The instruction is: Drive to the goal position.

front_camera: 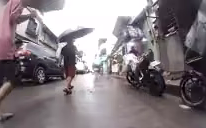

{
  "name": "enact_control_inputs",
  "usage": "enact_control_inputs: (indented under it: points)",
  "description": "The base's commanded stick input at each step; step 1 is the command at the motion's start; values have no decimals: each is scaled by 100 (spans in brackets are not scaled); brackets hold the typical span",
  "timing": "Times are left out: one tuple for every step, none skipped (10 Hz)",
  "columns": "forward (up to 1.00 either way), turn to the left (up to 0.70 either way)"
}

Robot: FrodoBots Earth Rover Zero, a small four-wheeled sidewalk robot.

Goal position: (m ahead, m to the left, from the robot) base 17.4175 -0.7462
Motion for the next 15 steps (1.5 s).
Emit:
enact_control_inputs:
  points:
    - [99, 0]
    - [99, 0]
    - [99, 0]
    - [99, 0]
    - [99, 0]
    - [99, 0]
    - [99, 0]
    - [99, 0]
    - [99, 0]
    - [99, 0]
    - [99, 0]
    - [99, 0]
    - [99, 0]
    - [99, 0]
    - [99, 0]
